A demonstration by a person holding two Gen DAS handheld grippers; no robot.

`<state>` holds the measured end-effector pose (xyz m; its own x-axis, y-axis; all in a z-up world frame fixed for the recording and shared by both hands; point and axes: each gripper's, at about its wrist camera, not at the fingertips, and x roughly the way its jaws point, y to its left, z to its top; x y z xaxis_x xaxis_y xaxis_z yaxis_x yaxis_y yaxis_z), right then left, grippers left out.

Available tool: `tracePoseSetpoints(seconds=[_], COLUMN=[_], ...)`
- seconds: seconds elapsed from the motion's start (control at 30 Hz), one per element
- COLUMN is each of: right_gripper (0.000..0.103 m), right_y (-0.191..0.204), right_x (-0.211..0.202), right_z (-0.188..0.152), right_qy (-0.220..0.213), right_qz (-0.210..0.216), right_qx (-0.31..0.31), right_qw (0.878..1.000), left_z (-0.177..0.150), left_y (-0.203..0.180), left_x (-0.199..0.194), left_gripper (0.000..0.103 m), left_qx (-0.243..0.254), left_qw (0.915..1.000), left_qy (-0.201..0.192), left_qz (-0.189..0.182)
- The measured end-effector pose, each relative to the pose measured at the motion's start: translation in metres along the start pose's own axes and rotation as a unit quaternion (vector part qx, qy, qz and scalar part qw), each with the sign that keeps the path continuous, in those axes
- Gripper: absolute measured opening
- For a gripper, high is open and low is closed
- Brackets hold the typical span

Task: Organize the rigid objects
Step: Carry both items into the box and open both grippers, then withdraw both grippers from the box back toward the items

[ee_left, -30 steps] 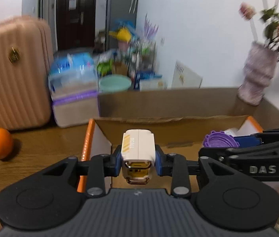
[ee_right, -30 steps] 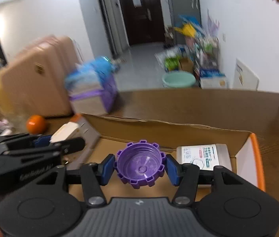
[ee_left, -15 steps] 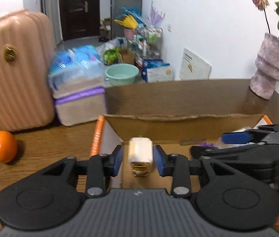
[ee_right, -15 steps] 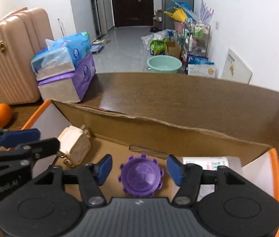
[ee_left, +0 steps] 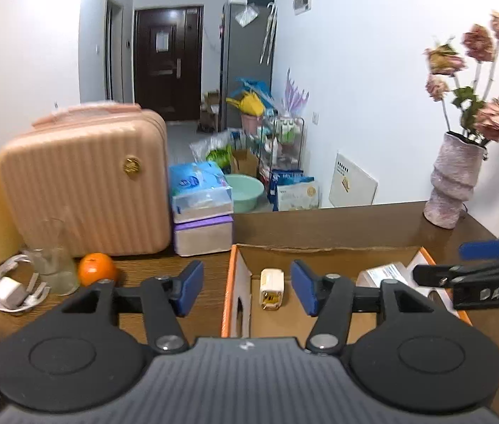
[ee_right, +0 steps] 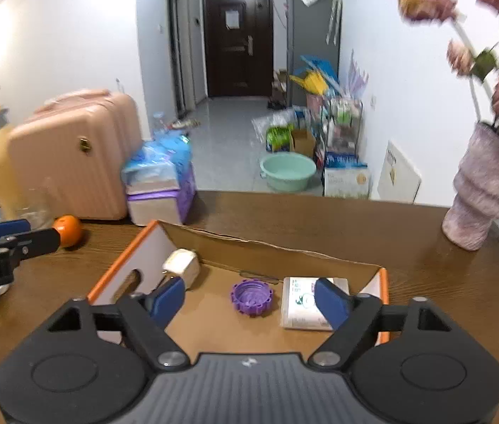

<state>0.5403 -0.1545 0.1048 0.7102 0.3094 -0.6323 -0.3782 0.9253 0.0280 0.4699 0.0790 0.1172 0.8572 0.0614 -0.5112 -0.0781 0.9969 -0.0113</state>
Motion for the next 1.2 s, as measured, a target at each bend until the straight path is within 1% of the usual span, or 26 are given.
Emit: tracePoseSetpoints(seconds=[0.1,0.13,0.17,0.2,0.23,0.27,0.3,0.33,0.43,0.6,0.7,0.77,0.83,0.9,0.93,0.97,1.0,1.07,1.13,1.2], right_gripper=[0.083,0.083,0.083,0.083,0.083,0.083,0.083,0.083,0.083,0.085,0.088,0.089,0.089,0.089,0.090,0.094,0.100,0.102,0.103,0.103], right_y=[0.007,0.009,0.011,0.012,0.014,0.017,0.019,0.021,0.029,0.042,0.049,0.053,0.059,0.066,0.070,0.073,0.077,0.085,0.090,0.090], right_x=[-0.033,-0.043,-0.055,-0.067,-0.080,-0.093,-0.105,-0.114,-0.146,-0.189,-0.215,-0.229,-0.245,-0.259,-0.269,-0.277,-0.283,-0.296,-0.307,-0.314], right_z=[-0.016,-0.022,-0.028,-0.036,-0.044,-0.054,-0.064,-0.073,-0.103,-0.151,-0.180,-0.198,-0.218,-0.236,-0.248,-0.258,-0.268,-0.288,-0.309,-0.328], right_qy=[-0.011,-0.017,-0.026,-0.040,-0.060,-0.078,-0.094,-0.110,-0.146,-0.188,-0.209,-0.214,-0.221,-0.223,-0.228,-0.232,-0.234,-0.244,-0.259,-0.273], right_qz=[0.003,0.005,0.007,0.007,0.005,0.006,0.007,0.007,0.006,-0.007,-0.003,0.001,0.001,-0.005,0.000,0.006,0.012,0.014,0.001,-0.021], right_qx=[-0.008,-0.009,-0.011,-0.014,-0.017,-0.023,-0.027,-0.030,-0.044,-0.056,-0.061,-0.063,-0.065,-0.063,-0.064,-0.066,-0.067,-0.069,-0.072,-0.060], right_qw=[1.000,1.000,1.000,0.999,0.998,0.997,0.995,0.993,0.988,0.981,0.976,0.975,0.973,0.973,0.972,0.970,0.970,0.967,0.963,0.960], left_z=[-0.012,-0.017,-0.023,-0.029,-0.036,-0.043,-0.050,-0.059,-0.084,-0.132,-0.161,-0.180,-0.199,-0.224,-0.236,-0.245,-0.254,-0.269,-0.286,-0.302], left_y=[-0.002,-0.003,-0.003,-0.005,-0.008,-0.011,-0.012,-0.014,-0.018,-0.027,-0.032,-0.034,-0.034,-0.034,-0.034,-0.034,-0.035,-0.035,-0.035,-0.039], left_x=[-0.030,-0.041,-0.055,-0.067,-0.082,-0.094,-0.106,-0.121,-0.157,-0.207,-0.233,-0.252,-0.268,-0.285,-0.294,-0.302,-0.311,-0.323,-0.330,-0.331], left_gripper=[0.068,0.074,0.077,0.077,0.079,0.082,0.084,0.086,0.092,0.099,0.101,0.103,0.103,0.103,0.103,0.103,0.103,0.103,0.103,0.103], left_qx=[0.008,0.009,0.009,0.012,0.021,0.030,0.036,0.038,0.043,0.058,0.064,0.064,0.057,0.065,0.070,0.072,0.073,0.062,0.050,0.067], left_qw=[0.9999,0.9998,0.9995,0.9988,0.9975,0.9960,0.9942,0.9913,0.9831,0.9708,0.9663,0.9622,0.9589,0.9562,0.9546,0.9543,0.9541,0.9546,0.9573,0.9607], left_qy=[-0.008,-0.016,-0.031,-0.047,-0.066,-0.083,-0.099,-0.123,-0.176,-0.231,-0.248,-0.264,-0.277,-0.285,-0.289,-0.290,-0.290,-0.291,-0.285,-0.270], left_qz=[0.002,0.002,0.003,0.005,0.011,0.018,0.023,0.027,0.026,0.029,0.022,0.019,0.021,0.020,0.017,0.014,0.010,0.005,0.007,0.008])
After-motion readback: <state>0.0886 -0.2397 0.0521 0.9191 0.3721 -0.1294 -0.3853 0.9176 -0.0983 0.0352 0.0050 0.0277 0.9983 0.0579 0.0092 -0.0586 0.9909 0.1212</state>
